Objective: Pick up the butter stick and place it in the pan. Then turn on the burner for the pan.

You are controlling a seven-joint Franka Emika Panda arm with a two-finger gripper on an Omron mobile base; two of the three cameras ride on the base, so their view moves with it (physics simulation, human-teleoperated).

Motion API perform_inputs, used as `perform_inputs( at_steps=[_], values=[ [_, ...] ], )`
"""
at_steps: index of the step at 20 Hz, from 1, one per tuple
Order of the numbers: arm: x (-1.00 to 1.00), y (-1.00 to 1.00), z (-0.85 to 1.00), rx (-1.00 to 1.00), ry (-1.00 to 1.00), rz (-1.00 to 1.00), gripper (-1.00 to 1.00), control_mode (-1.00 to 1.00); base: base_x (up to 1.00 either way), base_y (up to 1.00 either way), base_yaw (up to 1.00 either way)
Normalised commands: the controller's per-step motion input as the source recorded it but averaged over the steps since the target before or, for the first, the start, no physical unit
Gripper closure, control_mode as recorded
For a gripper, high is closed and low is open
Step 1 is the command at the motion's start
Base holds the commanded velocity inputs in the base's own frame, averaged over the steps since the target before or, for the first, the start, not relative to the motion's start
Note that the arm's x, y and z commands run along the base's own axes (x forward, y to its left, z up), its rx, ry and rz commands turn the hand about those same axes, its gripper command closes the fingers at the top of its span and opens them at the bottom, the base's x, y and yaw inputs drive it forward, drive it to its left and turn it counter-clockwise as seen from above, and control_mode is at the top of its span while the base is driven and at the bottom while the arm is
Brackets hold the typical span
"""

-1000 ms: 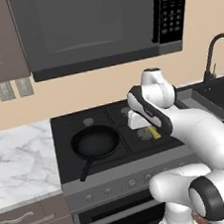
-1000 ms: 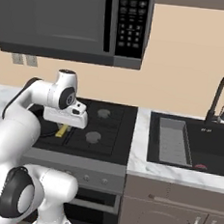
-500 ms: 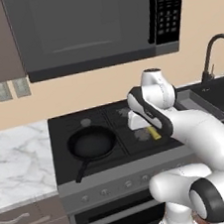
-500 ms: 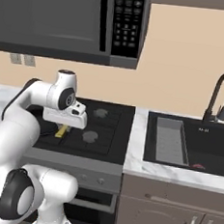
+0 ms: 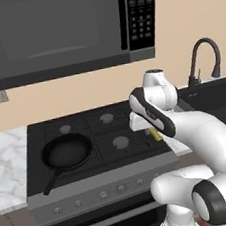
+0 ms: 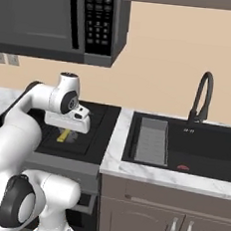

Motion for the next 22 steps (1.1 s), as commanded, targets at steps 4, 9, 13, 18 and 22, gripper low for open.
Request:
perform_inputs(
  at_steps=[4, 9, 13, 18, 22],
  values=[
    [0.00, 0.00, 0.00, 0.00, 0.00, 0.00, 1.00, 1.00, 0.29, -0.19, 0.00],
    [0.00, 0.00, 0.00, 0.00, 0.00, 0.00, 1.00, 1.00, 0.32, -0.21, 0.00],
    [0.00, 0.00, 0.00, 0.00, 0.00, 0.00, 1.00, 1.00, 0.22, -0.32, 0.01],
    [0.00, 0.00, 0.00, 0.00, 0.00, 0.00, 1.00, 1.00, 0.11, -0.30, 0.01],
    [0.00, 0.00, 0.00, 0.00, 0.00, 0.00, 1.00, 1.00, 0.13, -0.28, 0.00]
  ],
)
